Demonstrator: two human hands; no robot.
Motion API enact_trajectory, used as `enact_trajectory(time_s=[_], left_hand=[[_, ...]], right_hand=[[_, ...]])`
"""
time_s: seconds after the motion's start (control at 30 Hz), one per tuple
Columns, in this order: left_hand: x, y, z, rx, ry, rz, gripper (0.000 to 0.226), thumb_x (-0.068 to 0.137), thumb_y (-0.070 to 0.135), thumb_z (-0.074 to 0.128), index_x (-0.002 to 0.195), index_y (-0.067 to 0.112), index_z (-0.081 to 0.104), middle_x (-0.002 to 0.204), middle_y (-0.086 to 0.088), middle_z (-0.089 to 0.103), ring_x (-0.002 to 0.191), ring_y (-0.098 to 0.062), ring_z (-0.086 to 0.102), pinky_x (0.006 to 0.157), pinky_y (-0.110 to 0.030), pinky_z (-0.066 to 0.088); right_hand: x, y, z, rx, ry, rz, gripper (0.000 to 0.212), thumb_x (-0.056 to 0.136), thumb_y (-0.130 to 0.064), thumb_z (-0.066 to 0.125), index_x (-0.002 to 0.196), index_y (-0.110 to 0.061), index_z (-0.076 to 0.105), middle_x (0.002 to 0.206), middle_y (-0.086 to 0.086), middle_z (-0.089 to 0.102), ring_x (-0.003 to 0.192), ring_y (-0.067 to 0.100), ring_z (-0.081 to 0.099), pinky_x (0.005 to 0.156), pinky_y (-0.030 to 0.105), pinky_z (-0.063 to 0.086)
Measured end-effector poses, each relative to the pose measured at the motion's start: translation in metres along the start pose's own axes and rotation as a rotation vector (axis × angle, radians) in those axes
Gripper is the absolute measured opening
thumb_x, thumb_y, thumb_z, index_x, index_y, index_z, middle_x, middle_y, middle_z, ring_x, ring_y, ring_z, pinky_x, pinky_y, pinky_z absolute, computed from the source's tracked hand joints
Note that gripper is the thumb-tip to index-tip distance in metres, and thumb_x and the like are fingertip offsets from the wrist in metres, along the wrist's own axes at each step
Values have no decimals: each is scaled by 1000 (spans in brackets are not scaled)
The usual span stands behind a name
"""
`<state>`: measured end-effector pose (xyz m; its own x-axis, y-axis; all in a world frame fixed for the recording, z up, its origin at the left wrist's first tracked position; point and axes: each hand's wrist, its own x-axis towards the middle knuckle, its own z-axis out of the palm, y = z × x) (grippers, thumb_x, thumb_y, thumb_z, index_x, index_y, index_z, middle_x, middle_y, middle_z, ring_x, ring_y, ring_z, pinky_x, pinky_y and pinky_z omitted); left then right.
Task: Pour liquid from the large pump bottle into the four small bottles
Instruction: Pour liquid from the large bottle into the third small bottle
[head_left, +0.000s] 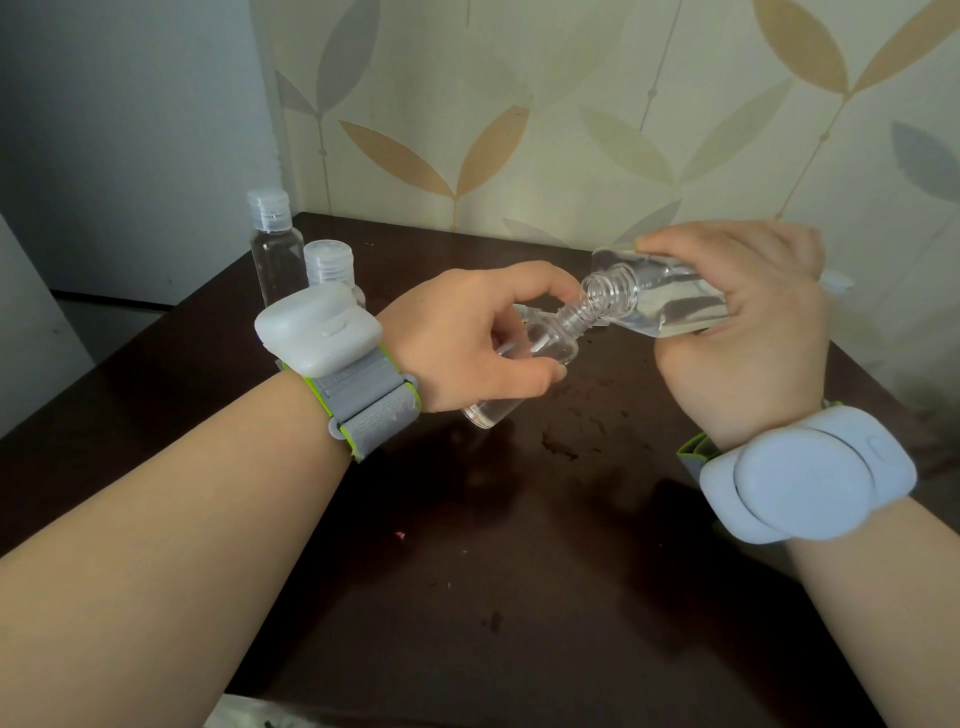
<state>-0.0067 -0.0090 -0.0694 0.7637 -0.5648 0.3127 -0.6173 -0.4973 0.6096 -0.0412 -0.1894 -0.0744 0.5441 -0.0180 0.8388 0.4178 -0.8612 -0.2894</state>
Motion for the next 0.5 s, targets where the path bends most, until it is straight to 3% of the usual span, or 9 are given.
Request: enact_trajectory(time_s=[0.37,0.5], left_hand=[[0,-1,0,-12,-2,0,33,67,41,64,88,52,41,63,5,64,49,-5,44,62,-24,44],[0,-2,0,-10,3,15,36,73,33,69,93,48,43,65,2,65,50,-7,45,62,-23,43]], right_hand=[[1,-1,-1,7,8,-9,44,59,15,60,94,-10,70,91,8,65,96,20,35,86,69,33],[1,-2,-1,-14,6,-30,44,59,15,58,93,-10,70,92,8,65,99,31,44,86,69,33]])
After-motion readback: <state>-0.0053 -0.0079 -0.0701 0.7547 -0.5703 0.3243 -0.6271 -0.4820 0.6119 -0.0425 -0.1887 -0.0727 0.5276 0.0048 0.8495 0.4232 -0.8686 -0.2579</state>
